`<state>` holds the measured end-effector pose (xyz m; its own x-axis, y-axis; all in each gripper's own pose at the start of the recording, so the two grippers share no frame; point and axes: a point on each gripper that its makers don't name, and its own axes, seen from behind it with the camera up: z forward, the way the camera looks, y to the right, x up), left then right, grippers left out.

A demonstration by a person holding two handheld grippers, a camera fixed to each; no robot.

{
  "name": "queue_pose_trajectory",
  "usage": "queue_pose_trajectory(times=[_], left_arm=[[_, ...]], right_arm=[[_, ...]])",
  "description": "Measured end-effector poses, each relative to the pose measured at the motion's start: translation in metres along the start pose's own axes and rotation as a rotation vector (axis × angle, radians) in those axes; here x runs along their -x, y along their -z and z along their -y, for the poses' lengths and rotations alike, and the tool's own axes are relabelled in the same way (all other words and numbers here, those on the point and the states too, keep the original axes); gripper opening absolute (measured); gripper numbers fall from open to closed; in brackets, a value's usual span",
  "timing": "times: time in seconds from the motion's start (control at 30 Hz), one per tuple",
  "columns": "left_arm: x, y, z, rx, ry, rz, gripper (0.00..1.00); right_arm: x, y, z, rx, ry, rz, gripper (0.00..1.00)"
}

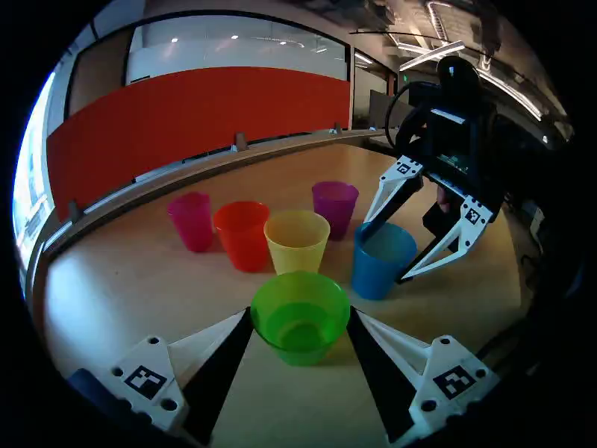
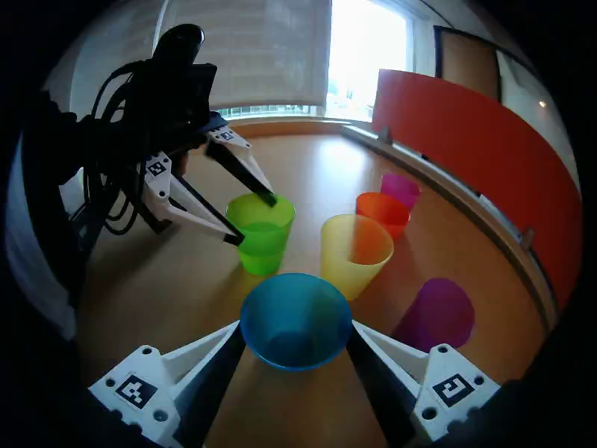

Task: Pour water

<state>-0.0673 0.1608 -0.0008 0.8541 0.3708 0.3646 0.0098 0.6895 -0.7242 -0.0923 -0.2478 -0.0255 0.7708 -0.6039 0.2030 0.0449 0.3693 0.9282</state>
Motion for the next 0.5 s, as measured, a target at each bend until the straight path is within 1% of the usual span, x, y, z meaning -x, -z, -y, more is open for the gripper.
queue_pose_trajectory(times=[0.5], left_arm=[[0.0031, 0.0011, -0.0044, -0.004, -0.019, 0.012, 0.89]], right_arm=[[0.0037, 0.0008, 0.0010, 0.008, 0.003, 0.008, 0.93]])
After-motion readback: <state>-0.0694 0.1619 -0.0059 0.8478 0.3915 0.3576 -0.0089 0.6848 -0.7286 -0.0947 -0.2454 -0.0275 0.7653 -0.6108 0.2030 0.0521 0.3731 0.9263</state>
